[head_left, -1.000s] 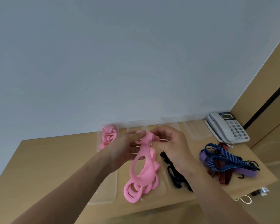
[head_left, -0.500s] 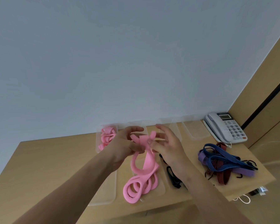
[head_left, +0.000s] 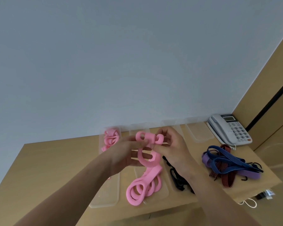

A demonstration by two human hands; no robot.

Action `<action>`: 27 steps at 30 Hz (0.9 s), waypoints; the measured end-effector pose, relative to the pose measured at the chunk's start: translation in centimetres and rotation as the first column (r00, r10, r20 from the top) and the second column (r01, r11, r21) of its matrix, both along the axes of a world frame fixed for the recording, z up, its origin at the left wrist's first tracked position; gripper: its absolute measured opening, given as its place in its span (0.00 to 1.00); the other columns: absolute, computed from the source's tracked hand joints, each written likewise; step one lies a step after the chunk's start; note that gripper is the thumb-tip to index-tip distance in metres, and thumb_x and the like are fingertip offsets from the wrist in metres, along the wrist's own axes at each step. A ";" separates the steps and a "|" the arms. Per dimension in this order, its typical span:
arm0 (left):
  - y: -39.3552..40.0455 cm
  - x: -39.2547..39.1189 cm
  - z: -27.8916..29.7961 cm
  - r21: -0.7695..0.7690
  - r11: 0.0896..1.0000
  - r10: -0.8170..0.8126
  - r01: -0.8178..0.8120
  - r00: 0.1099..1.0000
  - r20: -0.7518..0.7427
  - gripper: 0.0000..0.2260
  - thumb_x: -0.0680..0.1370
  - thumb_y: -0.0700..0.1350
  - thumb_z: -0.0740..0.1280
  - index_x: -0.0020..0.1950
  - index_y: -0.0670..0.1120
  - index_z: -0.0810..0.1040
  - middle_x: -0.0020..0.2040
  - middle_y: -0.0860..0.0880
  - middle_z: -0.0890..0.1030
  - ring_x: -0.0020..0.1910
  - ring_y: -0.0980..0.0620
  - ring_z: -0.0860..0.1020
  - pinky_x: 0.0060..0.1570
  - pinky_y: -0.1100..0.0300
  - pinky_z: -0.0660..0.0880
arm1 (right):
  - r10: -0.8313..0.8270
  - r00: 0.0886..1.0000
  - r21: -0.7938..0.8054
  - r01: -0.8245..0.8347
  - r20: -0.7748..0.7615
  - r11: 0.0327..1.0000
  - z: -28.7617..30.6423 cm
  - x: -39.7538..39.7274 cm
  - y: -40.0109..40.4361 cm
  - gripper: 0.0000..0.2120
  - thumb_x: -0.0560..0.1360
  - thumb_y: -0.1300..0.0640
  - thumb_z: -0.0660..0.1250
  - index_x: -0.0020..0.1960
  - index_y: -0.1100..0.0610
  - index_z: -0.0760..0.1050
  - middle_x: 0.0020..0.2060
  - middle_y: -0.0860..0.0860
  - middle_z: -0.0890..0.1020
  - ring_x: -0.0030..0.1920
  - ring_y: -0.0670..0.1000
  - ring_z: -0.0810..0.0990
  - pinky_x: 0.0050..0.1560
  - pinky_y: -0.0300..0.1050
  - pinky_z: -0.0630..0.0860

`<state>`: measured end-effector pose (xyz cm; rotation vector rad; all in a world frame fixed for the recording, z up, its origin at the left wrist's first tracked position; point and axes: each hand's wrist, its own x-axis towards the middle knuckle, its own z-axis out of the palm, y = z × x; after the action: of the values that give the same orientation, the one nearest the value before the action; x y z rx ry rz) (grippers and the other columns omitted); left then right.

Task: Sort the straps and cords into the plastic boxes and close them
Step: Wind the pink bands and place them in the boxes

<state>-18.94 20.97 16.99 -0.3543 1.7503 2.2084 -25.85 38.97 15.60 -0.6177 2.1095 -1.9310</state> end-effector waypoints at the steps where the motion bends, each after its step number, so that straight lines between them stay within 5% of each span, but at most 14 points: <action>1: -0.1 0.0 0.1 0.068 0.998 -0.011 0.011 1.000 0.008 0.16 0.75 0.50 0.75 0.60 0.45 0.84 0.60 0.41 0.84 0.56 0.37 0.83 0.57 0.41 0.80 | 0.008 1.000 0.031 -0.008 -0.023 0.999 -0.1 0.1 0.0 0.15 0.66 0.64 0.79 0.44 0.51 0.75 0.43 0.50 0.82 0.47 0.51 0.83 0.44 0.46 0.82; 7: -0.1 -0.3 0.4 0.117 0.991 0.066 -0.068 0.998 0.018 0.15 0.80 0.42 0.70 0.65 0.39 0.77 0.59 0.36 0.83 0.56 0.33 0.83 0.51 0.47 0.82 | 0.034 0.983 0.145 -0.007 -0.181 0.989 -0.6 0.7 -0.1 0.19 0.64 0.74 0.68 0.45 0.52 0.75 0.46 0.46 0.80 0.51 0.48 0.81 0.52 0.50 0.80; 12: -0.2 -0.6 0.1 0.172 0.967 0.191 -0.187 0.982 -0.008 0.16 0.75 0.29 0.70 0.62 0.36 0.78 0.56 0.37 0.84 0.50 0.39 0.85 0.45 0.51 0.83 | 0.148 0.983 -0.022 -0.147 0.112 0.989 -0.3 0.9 0.4 0.17 0.69 0.61 0.74 0.56 0.52 0.77 0.57 0.50 0.81 0.59 0.51 0.81 0.59 0.51 0.80; 15: -0.3 -0.6 0.0 0.179 0.965 0.202 -0.194 0.979 -0.028 0.19 0.71 0.22 0.69 0.59 0.35 0.79 0.58 0.35 0.82 0.52 0.36 0.84 0.45 0.50 0.83 | 0.075 0.951 -0.030 -0.069 0.301 0.997 -0.1 0.8 0.0 0.18 0.76 0.51 0.73 0.65 0.51 0.77 0.58 0.52 0.82 0.54 0.51 0.85 0.54 0.52 0.83; 17: -0.2 -0.6 -0.1 0.148 0.971 0.198 -0.188 0.979 -0.056 0.20 0.68 0.20 0.69 0.56 0.34 0.80 0.59 0.34 0.82 0.52 0.35 0.84 0.46 0.49 0.83 | 0.041 0.943 -0.029 -0.033 0.331 0.999 -0.2 0.8 -0.2 0.11 0.78 0.54 0.71 0.60 0.54 0.80 0.54 0.57 0.84 0.49 0.57 0.86 0.47 0.53 0.84; 21: 0.1 -0.3 -0.5 0.069 0.972 0.228 -0.223 0.970 -0.082 0.21 0.65 0.17 0.68 0.48 0.37 0.83 0.60 0.35 0.81 0.50 0.36 0.84 0.50 0.44 0.83 | -0.039 0.969 -0.010 0.043 0.242 0.999 -0.4 0.9 -0.2 0.11 0.72 0.61 0.77 0.51 0.50 0.84 0.50 0.55 0.85 0.42 0.56 0.87 0.42 0.48 0.84; 27: 0.1 0.4 -1.2 0.171 0.952 0.261 -0.253 0.965 -0.020 0.17 0.69 0.25 0.73 0.54 0.37 0.78 0.59 0.32 0.80 0.52 0.35 0.83 0.57 0.39 0.80 | -0.087 0.991 0.066 0.081 0.098 0.995 -0.9 1.8 -0.8 0.17 0.69 0.62 0.78 0.49 0.42 0.83 0.45 0.46 0.85 0.42 0.50 0.86 0.42 0.48 0.85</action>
<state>-18.53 21.12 15.82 -0.5253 1.6017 2.5422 -24.06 38.16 14.70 -0.4170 2.1554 -1.8889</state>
